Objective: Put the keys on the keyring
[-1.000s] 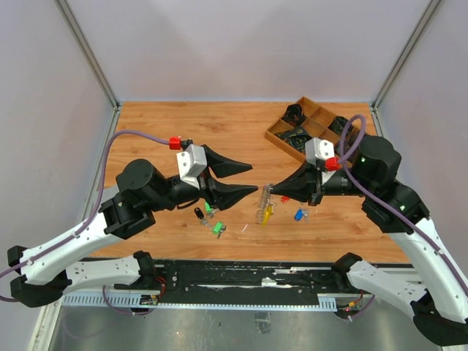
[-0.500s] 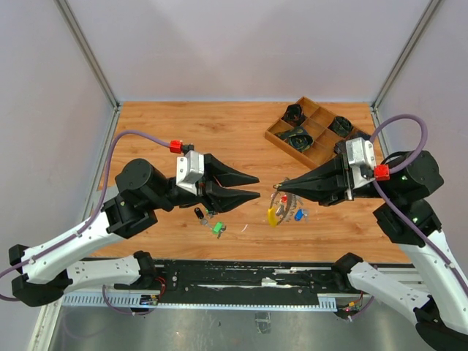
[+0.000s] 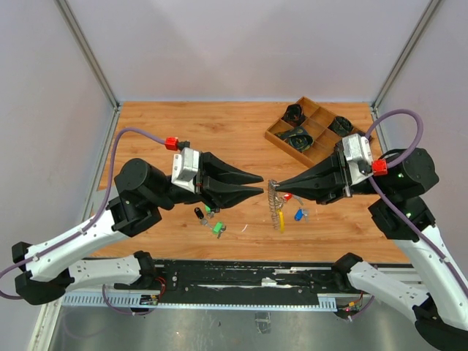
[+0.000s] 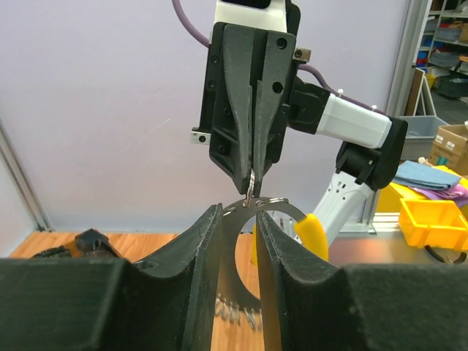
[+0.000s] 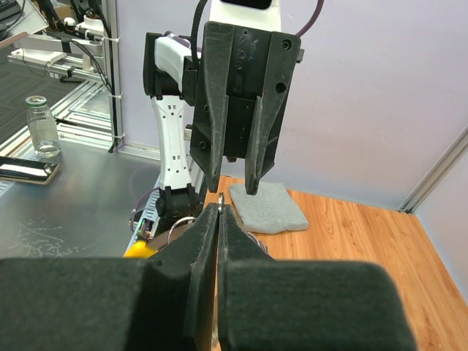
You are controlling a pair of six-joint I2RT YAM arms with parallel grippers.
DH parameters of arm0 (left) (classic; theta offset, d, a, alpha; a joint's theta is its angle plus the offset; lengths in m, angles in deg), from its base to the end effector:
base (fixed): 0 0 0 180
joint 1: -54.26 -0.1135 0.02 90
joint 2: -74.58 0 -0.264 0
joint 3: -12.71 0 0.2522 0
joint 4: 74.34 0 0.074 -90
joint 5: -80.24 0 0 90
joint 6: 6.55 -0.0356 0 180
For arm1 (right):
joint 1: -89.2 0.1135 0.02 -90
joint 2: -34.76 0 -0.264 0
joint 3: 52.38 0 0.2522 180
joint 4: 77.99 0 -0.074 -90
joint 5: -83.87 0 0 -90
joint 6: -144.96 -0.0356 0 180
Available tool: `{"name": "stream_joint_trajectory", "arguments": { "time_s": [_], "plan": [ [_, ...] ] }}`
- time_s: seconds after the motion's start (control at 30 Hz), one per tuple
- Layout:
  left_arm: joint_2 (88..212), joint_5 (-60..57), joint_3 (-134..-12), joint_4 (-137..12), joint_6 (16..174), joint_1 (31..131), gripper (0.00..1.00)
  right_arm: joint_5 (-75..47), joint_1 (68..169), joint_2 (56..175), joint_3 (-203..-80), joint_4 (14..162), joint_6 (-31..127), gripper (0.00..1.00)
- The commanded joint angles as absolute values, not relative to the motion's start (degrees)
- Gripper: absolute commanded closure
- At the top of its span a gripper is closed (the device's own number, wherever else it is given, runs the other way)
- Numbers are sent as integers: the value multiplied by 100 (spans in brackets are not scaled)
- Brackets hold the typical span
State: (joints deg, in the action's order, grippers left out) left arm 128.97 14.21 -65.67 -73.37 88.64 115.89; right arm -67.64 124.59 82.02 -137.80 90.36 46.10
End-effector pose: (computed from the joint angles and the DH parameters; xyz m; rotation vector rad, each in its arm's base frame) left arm 0.0798 -0.1782 0.4723 0.9386 0.9061 -1.2539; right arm 0.0802 0.0953 0.5038 -1.2341 0.7969 1.2282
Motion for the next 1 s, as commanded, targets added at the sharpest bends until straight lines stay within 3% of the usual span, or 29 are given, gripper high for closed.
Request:
{"name": "stream_joint_trajectory", "arguments": {
  "time_s": [0.0, 0.57, 0.97],
  "plan": [
    [13039, 1572, -6733, -7654, 8942, 11561, 71, -6874, 12540, 8171, -13725, 9414, 4499, 99],
    [13224, 1642, -6769, -7832, 9013, 11593, 74, -6861, 12544, 8188, -13687, 9181, 4688, 100],
    [13328, 1749, -6882, -7590, 8939, 11620, 74, -6771, 12547, 8325, -14209, 7976, 5262, 100]
  ]
}}
